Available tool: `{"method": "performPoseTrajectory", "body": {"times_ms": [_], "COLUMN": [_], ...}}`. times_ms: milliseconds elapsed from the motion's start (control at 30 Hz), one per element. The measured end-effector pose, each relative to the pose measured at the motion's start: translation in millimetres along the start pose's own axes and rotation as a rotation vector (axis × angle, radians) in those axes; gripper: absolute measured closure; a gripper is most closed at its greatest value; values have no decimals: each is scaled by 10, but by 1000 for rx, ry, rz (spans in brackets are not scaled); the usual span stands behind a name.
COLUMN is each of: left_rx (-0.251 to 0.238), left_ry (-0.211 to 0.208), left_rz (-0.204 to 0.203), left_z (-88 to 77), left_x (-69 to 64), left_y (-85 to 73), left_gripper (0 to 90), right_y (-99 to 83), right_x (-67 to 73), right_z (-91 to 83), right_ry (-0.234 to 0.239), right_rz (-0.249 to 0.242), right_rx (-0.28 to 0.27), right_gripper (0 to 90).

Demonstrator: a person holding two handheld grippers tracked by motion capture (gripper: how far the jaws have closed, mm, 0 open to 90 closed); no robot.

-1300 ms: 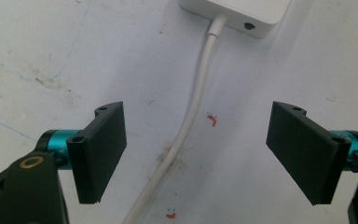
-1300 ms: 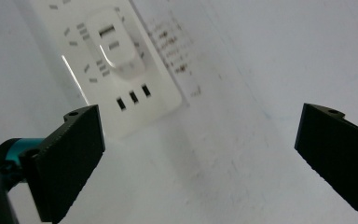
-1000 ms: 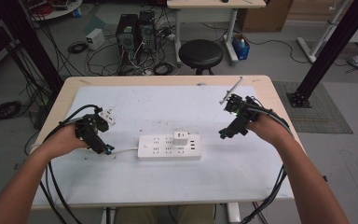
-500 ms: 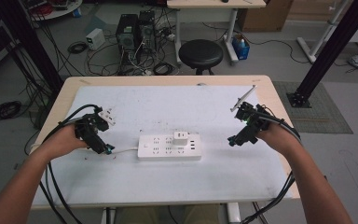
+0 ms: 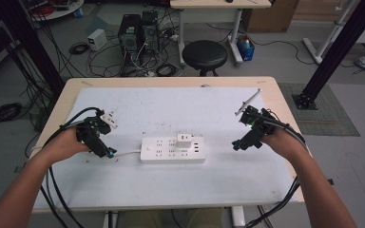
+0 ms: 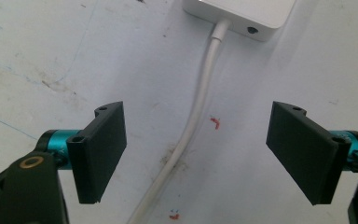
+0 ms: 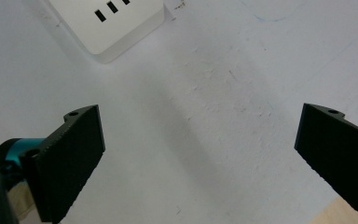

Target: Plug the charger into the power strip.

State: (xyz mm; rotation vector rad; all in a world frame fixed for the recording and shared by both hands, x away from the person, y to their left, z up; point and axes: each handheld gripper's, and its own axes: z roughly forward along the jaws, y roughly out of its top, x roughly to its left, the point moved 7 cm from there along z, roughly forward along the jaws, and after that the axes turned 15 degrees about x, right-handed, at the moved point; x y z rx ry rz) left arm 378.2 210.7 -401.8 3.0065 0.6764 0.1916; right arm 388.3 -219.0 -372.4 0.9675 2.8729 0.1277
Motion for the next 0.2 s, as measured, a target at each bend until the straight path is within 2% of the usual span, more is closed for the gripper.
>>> {"method": "performPoseTrajectory", "body": {"times_ms": [167,200], "left_rx": [1,-8], "left_ry": [3,2], "left_rz": [6,-6], "left_z": [-7,-5], "left_x": [6,2], "left_y": [-2,4], "left_gripper": [200,200], "right_y": [-27,-27], "right_x": [-7,-7], "right_z": [21,21], "right_ry": [7,7], "right_rz": [9,9], "right_rx": [-5,-5], "right_gripper": [8,8]}}
